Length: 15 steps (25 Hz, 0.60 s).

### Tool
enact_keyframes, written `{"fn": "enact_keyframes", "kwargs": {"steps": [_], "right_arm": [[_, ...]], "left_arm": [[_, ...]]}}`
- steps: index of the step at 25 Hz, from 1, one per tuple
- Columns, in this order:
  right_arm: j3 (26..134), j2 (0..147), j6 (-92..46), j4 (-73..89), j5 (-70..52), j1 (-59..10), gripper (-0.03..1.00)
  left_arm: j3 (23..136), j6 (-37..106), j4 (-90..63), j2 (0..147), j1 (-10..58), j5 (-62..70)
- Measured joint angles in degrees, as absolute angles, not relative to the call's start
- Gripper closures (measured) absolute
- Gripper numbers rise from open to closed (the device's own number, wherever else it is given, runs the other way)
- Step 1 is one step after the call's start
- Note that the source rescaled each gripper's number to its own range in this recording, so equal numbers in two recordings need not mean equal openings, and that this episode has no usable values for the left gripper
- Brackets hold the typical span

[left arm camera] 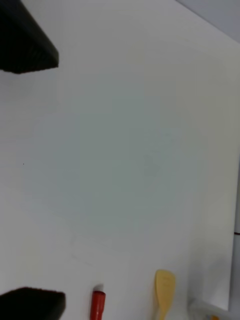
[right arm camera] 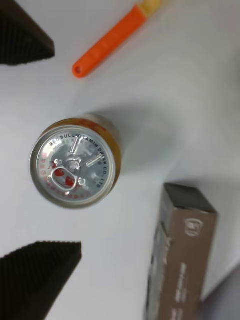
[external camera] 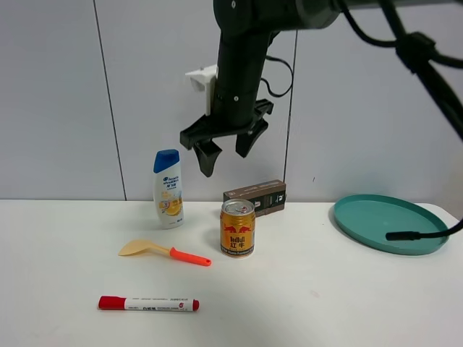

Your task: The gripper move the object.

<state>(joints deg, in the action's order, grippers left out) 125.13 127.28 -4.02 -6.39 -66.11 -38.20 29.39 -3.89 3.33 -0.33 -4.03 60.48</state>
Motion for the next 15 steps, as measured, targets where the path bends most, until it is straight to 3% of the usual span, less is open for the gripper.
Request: {"fn": "enact_keyframes", "kwargs": {"steps": [3, 5, 8, 15], "right_arm": [[125.13, 123.95, -4.02, -7.91, -66.18, -38.86, 0.15], [125.13, 121.79, -3.96, -10.48, -66.43, -39.47, 0.04], [125.13, 118.42, -2.6, -14.93, -67.7, -40.21, -0.01], [125.13, 110.22, 0.0, -17.66, -69.33, -40.66, -0.03]], "left_arm": [[29.39, -3.89, 3.33, -0.33, -4.03, 60.48], [29.39, -3.89, 3.33, -0.33, -4.03, 60.48], [29.39, -3.89, 3.33, -0.33, -4.03, 60.48], [29.39, -3.89, 3.33, -0.33, -4.03, 60.48]]}}
